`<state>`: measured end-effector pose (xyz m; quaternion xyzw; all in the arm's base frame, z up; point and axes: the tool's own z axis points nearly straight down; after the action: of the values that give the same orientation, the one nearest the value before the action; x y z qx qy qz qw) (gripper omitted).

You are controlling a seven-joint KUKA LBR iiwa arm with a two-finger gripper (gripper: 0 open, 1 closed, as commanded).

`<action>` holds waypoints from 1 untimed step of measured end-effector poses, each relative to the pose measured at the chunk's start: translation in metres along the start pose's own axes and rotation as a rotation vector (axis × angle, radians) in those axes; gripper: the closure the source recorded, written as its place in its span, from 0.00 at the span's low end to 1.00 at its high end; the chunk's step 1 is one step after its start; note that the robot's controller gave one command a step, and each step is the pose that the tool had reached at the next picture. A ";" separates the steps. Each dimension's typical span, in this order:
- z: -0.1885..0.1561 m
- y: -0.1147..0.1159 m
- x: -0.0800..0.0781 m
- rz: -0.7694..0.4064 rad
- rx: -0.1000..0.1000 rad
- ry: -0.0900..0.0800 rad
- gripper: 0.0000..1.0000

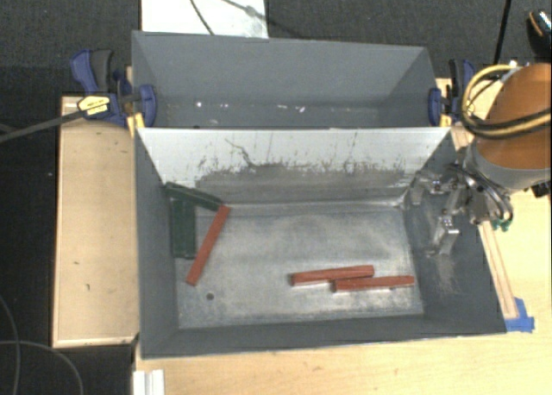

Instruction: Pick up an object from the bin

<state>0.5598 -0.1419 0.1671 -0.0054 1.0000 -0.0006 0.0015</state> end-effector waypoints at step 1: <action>0.099 0.082 0.045 -0.271 -0.005 0.007 0.00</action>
Offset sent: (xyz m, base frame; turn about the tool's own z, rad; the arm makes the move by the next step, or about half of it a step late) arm -0.0442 0.0784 -0.0971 -0.2688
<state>0.5141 -0.0606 0.0676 -0.1403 0.9901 0.0019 -0.0021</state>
